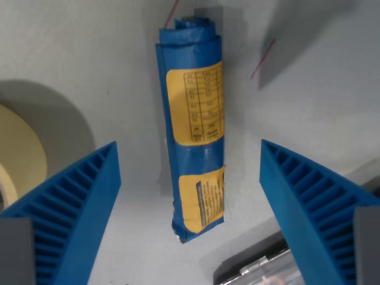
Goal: Move above the blue bag
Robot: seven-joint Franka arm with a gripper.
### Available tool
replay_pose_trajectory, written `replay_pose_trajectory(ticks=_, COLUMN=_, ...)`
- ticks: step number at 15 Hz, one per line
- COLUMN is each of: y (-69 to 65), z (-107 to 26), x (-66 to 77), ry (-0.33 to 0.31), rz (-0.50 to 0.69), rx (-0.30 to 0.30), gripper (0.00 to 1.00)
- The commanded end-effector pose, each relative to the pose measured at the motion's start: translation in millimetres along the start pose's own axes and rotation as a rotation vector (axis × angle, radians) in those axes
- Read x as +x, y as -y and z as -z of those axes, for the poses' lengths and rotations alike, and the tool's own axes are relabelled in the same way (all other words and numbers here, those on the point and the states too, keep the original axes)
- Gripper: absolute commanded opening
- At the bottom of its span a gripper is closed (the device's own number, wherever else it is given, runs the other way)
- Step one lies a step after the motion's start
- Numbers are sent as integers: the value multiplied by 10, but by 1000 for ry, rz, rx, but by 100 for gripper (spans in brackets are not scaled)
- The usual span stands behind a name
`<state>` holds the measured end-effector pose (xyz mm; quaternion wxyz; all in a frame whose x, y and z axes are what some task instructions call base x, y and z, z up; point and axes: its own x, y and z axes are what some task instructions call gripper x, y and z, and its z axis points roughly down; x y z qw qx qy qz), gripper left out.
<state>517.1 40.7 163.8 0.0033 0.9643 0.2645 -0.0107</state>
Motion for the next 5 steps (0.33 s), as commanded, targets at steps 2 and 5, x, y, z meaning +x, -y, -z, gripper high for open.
replay_pose_trajectory(ticks=2, y=-72, z=-33, x=58, ry=11, rz=34, rx=-18, gripper=100)
replay_pose_trajectory(ticks=5, y=-74, z=-37, x=60, ry=11, rz=32, rx=-17, gripper=100)
